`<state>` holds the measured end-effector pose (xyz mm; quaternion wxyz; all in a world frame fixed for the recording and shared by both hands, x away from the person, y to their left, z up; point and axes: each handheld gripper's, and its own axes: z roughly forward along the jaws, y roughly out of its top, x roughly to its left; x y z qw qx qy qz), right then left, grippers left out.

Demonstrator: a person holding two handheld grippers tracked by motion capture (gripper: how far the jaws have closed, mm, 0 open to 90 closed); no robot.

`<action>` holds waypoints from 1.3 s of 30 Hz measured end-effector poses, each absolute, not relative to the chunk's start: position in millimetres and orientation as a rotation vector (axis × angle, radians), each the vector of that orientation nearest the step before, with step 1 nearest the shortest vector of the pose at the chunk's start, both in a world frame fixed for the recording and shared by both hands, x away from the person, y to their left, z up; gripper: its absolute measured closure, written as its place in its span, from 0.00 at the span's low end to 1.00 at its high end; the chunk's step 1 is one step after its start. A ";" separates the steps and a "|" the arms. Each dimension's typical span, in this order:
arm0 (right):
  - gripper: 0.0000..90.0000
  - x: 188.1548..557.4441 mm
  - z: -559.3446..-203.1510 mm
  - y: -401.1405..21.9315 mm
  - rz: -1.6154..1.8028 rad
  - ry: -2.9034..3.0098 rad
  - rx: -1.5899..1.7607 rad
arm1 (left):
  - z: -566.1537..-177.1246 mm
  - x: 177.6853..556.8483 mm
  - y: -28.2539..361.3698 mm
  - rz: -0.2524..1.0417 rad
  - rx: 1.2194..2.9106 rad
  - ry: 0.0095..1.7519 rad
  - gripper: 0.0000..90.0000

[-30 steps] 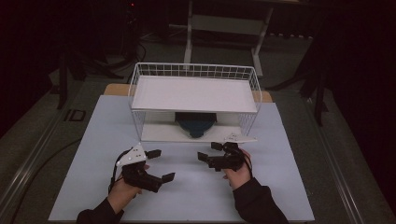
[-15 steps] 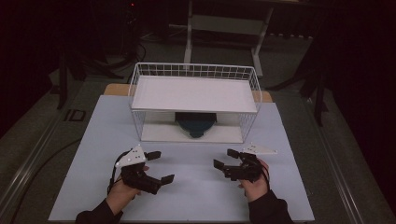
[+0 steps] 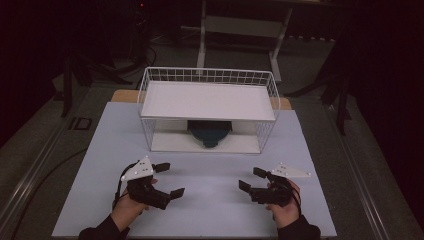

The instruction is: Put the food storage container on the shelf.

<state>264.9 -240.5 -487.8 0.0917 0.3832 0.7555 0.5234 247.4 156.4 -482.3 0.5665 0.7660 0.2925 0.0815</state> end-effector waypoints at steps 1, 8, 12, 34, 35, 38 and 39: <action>0.19 264.9 -487.8 -240.5 1.555 2.244 1.138 | -482.4 247.3 156.4 0.190 1.802 0.688 0.00; 0.19 254.1 -493.8 -255.0 1.515 2.254 1.110 | -483.5 246.1 156.0 0.184 1.806 0.683 0.00; 0.19 250.0 -495.7 -261.4 1.509 2.247 1.087 | -484.4 245.8 155.4 0.180 1.806 0.678 0.00; 0.21 250.9 -511.4 -276.0 1.487 2.268 1.026 | -486.6 245.3 151.3 0.175 1.815 0.649 0.00; 0.21 251.2 -512.1 -275.6 1.483 2.275 1.027 | -486.6 245.3 151.5 0.175 1.814 0.650 0.00; 0.21 252.0 -513.9 -274.8 1.474 2.288 1.030 | -486.7 245.5 152.1 0.178 1.815 0.650 0.00; 0.21 252.1 -514.1 -274.6 1.476 2.290 1.034 | -486.9 245.6 152.3 0.179 1.814 0.650 0.00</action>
